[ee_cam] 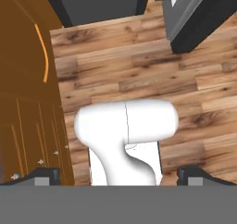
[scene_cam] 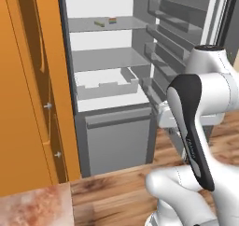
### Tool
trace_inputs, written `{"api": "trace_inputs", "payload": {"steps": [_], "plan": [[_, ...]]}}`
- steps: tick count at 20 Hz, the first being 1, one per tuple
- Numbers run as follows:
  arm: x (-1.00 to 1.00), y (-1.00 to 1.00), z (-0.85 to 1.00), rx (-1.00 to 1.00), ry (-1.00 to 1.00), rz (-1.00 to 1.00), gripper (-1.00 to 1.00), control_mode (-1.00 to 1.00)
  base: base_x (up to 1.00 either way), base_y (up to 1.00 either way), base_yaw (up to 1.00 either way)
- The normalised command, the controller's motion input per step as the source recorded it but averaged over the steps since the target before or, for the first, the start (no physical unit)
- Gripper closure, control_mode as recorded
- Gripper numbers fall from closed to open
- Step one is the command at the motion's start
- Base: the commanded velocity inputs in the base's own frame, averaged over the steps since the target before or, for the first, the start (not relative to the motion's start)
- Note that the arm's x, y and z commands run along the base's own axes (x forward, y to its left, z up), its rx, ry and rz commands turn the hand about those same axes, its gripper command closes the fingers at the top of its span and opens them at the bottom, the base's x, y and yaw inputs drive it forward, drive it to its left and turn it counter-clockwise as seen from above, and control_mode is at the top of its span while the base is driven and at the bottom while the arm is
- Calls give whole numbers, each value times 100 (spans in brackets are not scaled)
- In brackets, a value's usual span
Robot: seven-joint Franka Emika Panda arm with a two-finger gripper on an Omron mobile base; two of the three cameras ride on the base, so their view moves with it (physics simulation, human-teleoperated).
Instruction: Pick the egg and butter from the fridge and place them by the bowl for mixing.
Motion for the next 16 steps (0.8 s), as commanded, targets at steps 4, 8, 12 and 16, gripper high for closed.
{"api": "trace_inputs", "payload": {"steps": [4,8,12,16], "plan": [[0,0,0,0,0,0,-100,100,52,31,0],[0,0,0,0,0,0,-100,100,71,21,0],[0,0,0,0,0,0,-100,100,65,9,0],[0,0,0,0,0,0,-100,100,76,20,0]]}}
